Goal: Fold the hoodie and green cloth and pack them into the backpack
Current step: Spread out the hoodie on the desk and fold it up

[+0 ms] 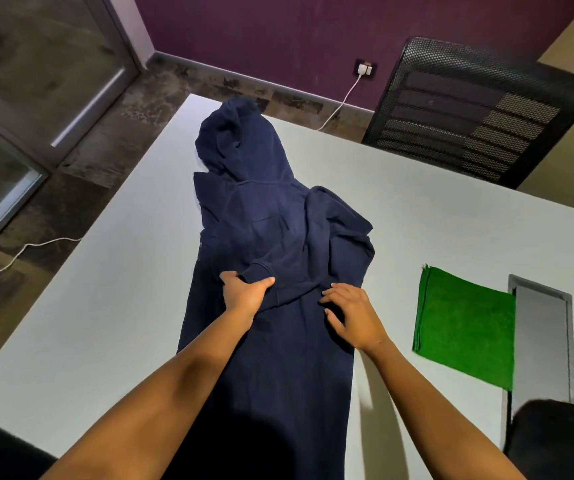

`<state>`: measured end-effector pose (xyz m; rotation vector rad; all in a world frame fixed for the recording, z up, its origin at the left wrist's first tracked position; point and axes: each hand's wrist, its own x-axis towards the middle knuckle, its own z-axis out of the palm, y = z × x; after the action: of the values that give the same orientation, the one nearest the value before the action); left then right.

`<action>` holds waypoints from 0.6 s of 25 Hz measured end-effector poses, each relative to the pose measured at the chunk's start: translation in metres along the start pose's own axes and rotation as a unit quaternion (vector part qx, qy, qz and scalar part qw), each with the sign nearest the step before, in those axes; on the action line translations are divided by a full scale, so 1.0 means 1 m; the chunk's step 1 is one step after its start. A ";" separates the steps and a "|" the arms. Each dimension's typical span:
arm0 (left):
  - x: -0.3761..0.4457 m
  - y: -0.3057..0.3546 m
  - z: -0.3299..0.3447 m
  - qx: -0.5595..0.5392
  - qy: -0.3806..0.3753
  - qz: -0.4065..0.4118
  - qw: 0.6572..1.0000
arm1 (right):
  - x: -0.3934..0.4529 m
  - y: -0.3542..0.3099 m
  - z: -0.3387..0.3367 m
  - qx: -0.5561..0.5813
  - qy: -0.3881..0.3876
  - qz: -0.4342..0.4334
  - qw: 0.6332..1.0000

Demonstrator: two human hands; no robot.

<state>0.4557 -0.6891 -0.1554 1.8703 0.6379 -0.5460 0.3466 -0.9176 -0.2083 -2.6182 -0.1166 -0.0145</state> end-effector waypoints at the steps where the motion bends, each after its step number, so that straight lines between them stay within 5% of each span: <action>1: -0.003 0.000 0.000 0.080 0.058 0.085 0.991 | -0.001 0.000 0.000 0.014 0.014 0.021 1.000; 3: -0.010 -0.003 -0.007 0.266 0.098 0.317 0.905 | -0.001 -0.004 -0.001 0.035 0.028 0.054 0.998; 5: -0.008 -0.016 -0.014 0.371 0.046 0.383 0.845 | -0.001 -0.008 0.000 0.045 0.023 0.066 0.997; 9: -0.002 -0.024 -0.017 0.177 0.085 0.171 0.965 | -0.003 -0.015 0.005 0.047 0.020 0.102 0.993; 15: 0.000 -0.008 -0.022 -0.017 0.010 0.055 0.998 | 0.000 -0.030 0.004 0.048 0.011 0.144 0.988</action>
<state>0.4523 -0.6666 -0.1528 1.8698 0.5500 -0.4420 0.3439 -0.8895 -0.1969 -2.5132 0.2635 0.0626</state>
